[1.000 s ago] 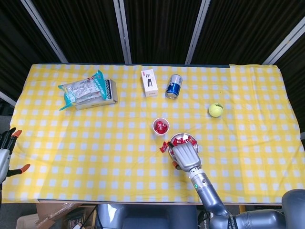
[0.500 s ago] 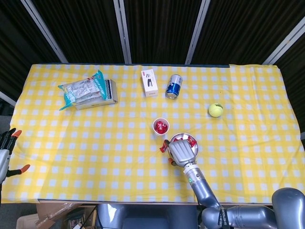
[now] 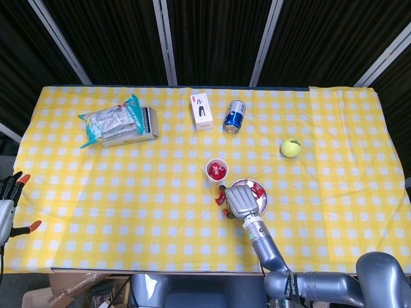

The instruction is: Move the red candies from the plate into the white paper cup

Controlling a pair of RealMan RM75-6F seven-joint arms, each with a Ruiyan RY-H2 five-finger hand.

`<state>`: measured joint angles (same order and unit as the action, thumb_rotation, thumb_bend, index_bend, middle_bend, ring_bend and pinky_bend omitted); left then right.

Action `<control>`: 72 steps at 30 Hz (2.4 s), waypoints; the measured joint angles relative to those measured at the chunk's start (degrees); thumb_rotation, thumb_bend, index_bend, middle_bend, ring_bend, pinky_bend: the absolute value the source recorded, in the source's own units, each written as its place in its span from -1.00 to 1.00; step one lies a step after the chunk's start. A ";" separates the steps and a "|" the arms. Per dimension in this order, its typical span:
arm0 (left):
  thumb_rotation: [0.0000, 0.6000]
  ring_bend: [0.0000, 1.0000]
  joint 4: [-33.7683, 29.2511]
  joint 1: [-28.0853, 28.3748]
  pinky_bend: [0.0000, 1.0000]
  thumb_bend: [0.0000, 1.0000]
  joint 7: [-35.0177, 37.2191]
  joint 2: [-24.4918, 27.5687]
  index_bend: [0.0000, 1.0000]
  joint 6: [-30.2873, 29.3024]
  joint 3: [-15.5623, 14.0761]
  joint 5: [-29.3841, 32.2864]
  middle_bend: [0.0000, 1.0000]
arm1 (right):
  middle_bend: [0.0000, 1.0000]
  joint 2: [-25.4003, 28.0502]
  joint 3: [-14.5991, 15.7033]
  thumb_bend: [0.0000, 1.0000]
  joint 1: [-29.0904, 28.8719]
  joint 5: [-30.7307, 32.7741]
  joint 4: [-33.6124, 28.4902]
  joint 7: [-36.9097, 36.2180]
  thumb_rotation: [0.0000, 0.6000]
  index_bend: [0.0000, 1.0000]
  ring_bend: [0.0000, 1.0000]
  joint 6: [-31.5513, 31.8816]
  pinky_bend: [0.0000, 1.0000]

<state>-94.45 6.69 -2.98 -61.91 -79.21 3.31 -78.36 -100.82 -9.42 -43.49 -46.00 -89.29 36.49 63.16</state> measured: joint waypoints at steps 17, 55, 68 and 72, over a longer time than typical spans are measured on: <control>1.00 -1.00 -0.24 0.15 -1.00 -0.86 -0.10 0.05 -1.00 0.35 0.03 0.21 -1.00 | 0.73 -1.84 -1.48 0.00 0.15 0.84 3.07 -2.51 1.00 0.11 0.70 -1.45 0.89; 1.00 -1.00 0.24 0.18 -1.00 -0.86 0.67 -0.01 -1.00 0.71 -0.32 -0.21 -1.00 | 0.73 10.36 -11.60 0.20 -1.64 0.67 -8.08 -6.96 1.00 0.19 0.70 1.16 0.89; 1.00 -1.00 -0.23 -0.03 -1.00 -0.86 1.75 0.66 -1.00 1.44 -0.67 0.22 -1.00 | 0.73 3.96 -11.14 0.17 -5.68 3.79 2.40 -7.71 1.00 0.18 0.70 -2.65 0.89; 1.00 -1.00 -1.69 -1.05 -1.00 -0.86 0.34 0.30 -1.00 -0.26 -1.30 -0.22 -1.00 | 0.73 3.66 -9.43 -0.05 -5.13 3.44 1.90 -7.82 1.00 -0.01 0.70 -2.25 0.89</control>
<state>-96.14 5.64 -2.64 -61.61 -79.47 2.01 -78.57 -97.16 -18.85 -48.62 -42.56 -87.39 28.66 60.91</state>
